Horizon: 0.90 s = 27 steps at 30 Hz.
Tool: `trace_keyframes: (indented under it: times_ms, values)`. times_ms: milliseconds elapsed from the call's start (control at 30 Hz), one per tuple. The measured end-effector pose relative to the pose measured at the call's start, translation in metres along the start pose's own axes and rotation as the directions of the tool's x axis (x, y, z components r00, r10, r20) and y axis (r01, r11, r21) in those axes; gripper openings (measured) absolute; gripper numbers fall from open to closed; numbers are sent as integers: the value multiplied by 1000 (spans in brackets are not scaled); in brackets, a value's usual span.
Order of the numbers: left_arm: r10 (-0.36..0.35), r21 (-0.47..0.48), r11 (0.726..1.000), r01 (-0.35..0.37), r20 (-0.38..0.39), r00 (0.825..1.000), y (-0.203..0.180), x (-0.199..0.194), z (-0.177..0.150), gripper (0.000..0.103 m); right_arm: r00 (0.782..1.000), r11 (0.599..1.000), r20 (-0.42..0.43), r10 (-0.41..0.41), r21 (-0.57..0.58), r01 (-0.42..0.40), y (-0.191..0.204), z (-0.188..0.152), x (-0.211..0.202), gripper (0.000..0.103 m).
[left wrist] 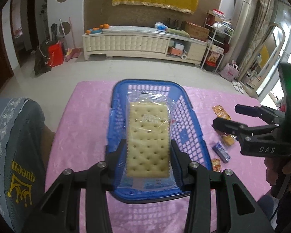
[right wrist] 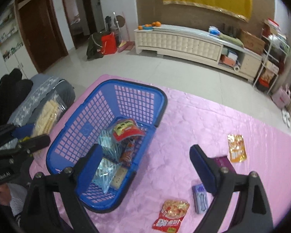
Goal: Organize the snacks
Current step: 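Lower the cracker pack into the basket and open the left tool, then withdraw both tools from the basket toward the remaining snacks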
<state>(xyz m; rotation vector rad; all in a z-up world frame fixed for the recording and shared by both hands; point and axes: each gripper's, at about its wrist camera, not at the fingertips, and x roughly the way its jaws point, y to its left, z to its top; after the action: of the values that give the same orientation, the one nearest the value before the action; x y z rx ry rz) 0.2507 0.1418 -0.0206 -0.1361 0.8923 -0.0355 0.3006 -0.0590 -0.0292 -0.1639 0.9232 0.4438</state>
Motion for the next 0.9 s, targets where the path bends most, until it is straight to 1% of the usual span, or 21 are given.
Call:
trace_keyframes:
  times_ms: [300, 533, 633, 700, 733, 767, 800, 867, 900]
  values:
    - [-57, 22, 998, 59, -81, 995, -30, 39, -2, 40, 1000, 998, 2, 6, 61, -6, -31, -14, 1, 93]
    - [-63, 31, 997, 68, -123, 990, -44, 61, 1, 40, 1000, 993, -7, 27, 119, -25, -57, -24, 10, 93]
    - [-62, 34, 997, 67, -139, 988, -48, 69, 1, 40, 998, 986, -1, 70, 150, -69, -64, -26, 10, 93]
    - [-60, 36, 997, 66, -150, 987, -51, 72, 0, 41, 997, 983, -4, 79, 166, -77, -69, -27, 9, 93]
    - [-49, 33, 998, 55, -153, 987, -52, 72, -1, 43, 997, 983, -2, 76, 168, -74, -70, -27, 8, 93]
    - [-41, 30, 999, 46, -153, 987, -52, 71, -2, 50, 997, 983, 0, 73, 169, -72, -70, -27, 7, 93]
    - [-40, 29, 999, 44, -149, 988, -53, 69, -2, 60, 997, 983, 3, 72, 170, -71, -70, -28, 4, 93]
    - [-54, 33, 998, 59, -131, 990, -52, 61, -5, 66, 997, 983, 13, 75, 170, -76, -68, -29, -4, 93]
    - [-57, 39, 997, 62, -125, 991, -54, 57, -5, 66, 997, 982, 16, 79, 171, -80, -68, -30, -7, 93]
